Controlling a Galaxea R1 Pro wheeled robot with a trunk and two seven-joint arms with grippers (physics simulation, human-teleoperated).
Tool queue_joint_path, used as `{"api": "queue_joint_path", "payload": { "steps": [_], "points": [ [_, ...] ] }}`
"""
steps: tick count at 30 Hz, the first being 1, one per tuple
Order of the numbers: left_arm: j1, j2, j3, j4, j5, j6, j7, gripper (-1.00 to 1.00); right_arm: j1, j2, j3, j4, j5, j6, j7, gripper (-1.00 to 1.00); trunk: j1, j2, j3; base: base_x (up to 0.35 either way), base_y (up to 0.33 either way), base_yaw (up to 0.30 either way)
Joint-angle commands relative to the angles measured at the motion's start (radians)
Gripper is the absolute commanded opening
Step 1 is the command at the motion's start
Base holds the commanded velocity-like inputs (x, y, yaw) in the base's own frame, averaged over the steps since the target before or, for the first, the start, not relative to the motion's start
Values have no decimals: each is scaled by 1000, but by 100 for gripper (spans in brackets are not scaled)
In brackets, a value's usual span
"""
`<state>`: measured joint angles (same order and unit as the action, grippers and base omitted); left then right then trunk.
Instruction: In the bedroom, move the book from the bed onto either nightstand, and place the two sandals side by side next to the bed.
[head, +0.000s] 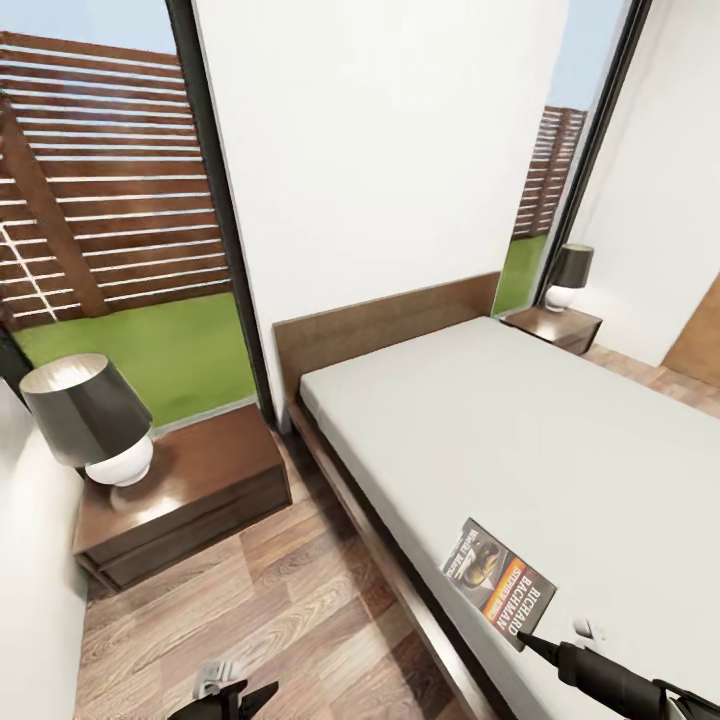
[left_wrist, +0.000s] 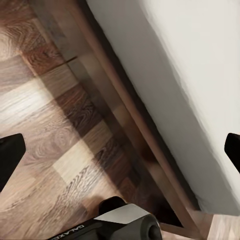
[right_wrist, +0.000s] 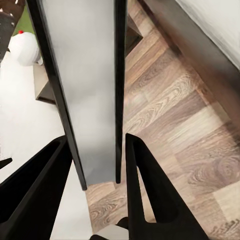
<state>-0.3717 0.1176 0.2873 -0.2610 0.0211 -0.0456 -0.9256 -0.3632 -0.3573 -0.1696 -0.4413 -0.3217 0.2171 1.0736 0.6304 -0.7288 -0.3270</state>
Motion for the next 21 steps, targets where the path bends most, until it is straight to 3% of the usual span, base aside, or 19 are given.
{"api": "queue_joint_path", "payload": {
  "steps": [1, 6, 10, 13, 16, 21],
  "points": [
    [-1, 0, 0, 2, 2, -5, -2, 100, 0, 0, -2, 0, -8, 11, 3, -100, 0, -1, -1, 0, 0, 280],
    [-1, 3, 0, 2, 1, -3, 1, 100, 0, 1, -2, 2, -8, 10, 3, -100, 0, -1, -1, 0, 0, 280],
    [-1, 19, -1, 4, -13, -2, 26, 100, 0, 1, -2, 25, 28, 11, 3, -100, 0, -1, -1, 0, 0, 281],
    [-1, 26, -3, 32, -53, -3, 64, 100, 0, 1, -2, 30, 61, 11, 3, -100, 0, -1, -1, 0, 0, 282],
    [-1, 29, -4, 90, -151, -17, 146, 100, 0, 1, -2, 33, 106, 10, 2, -100, 0, -1, -1, 0, 0, 283],
    [-1, 29, -4, 108, -195, -36, 210, 100, 0, 1, -2, 35, 121, 10, 2, -100, 0, -1, -1, 0, 0, 283]
  ]
}}
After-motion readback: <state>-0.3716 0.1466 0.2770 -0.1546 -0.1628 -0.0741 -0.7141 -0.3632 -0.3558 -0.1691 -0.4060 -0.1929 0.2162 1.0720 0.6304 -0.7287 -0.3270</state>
